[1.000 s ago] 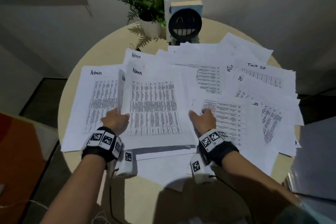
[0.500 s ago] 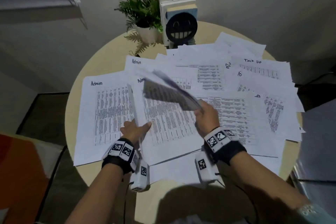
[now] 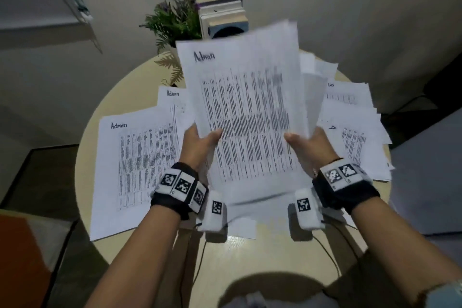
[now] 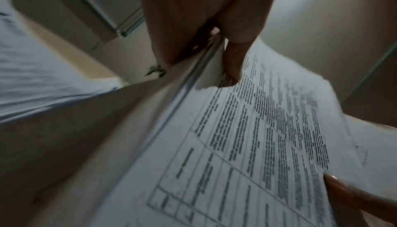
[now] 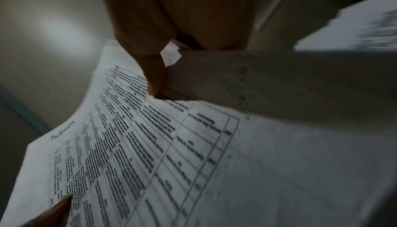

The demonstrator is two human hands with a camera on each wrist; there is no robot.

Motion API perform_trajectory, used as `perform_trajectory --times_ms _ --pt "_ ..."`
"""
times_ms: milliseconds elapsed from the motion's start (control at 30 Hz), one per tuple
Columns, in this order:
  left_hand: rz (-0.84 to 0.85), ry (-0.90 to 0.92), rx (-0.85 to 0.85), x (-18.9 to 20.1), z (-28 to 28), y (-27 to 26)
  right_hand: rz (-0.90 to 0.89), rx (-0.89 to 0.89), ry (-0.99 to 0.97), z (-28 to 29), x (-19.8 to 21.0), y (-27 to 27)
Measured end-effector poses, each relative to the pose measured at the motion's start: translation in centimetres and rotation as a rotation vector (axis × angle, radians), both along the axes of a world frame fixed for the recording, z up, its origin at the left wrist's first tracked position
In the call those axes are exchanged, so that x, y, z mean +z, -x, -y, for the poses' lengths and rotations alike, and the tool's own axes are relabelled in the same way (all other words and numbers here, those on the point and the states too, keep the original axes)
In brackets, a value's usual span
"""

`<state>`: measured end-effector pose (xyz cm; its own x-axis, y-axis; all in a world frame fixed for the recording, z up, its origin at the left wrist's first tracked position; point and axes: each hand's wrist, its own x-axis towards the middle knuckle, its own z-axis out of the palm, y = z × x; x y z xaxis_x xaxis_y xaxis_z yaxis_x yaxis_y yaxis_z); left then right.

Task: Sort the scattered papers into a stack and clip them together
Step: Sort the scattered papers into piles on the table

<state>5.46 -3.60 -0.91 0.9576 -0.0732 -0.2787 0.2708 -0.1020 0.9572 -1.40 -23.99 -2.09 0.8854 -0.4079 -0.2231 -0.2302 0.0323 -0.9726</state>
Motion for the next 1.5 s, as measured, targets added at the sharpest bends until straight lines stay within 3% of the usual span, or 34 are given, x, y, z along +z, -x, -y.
perform_trajectory --times_ms 133,267,400,567,700,900,1033,1133,1267,1333,1433,1500 --pt "0.386 0.143 0.040 6.1 -0.5 -1.4 0.317 -0.127 0.154 0.7 6.7 -1.6" --pt "0.559 0.356 0.045 8.9 -2.1 -2.0 0.517 -0.162 0.104 0.8 10.0 -1.1" --pt "0.429 0.434 -0.033 7.2 -2.9 -1.8 0.414 -0.026 0.091 0.6 7.9 -0.3" --pt "0.439 0.382 -0.195 7.4 -1.3 -1.4 0.344 0.034 0.052 -0.3 6.0 -1.0" --pt "0.482 0.403 -0.123 8.3 -1.4 -2.6 0.321 -0.073 0.086 0.2 6.3 -2.1" --pt "0.315 0.240 -0.096 3.6 -1.9 -2.4 0.257 0.005 0.165 -1.2 3.7 -1.9" --pt "0.382 0.323 0.080 3.7 -1.6 -2.4 0.419 -0.030 0.096 -1.6 5.8 -2.4" --pt "0.475 0.306 0.063 4.5 -2.1 -2.5 0.527 -0.041 0.003 -1.2 6.9 -2.4" --pt "0.301 0.253 -0.082 2.5 -2.4 -1.7 0.292 0.042 0.023 -1.4 4.1 -1.9" --pt "0.243 0.214 -0.081 1.6 -2.0 -1.5 0.175 -0.044 0.067 -2.0 3.3 -1.9" --pt "0.211 0.197 0.032 1.1 -2.1 -1.8 0.212 -0.057 0.145 -2.7 5.3 -2.6" --pt "0.204 0.144 0.010 1.0 -2.8 -1.9 0.285 -0.075 0.142 -3.2 7.6 -3.4"
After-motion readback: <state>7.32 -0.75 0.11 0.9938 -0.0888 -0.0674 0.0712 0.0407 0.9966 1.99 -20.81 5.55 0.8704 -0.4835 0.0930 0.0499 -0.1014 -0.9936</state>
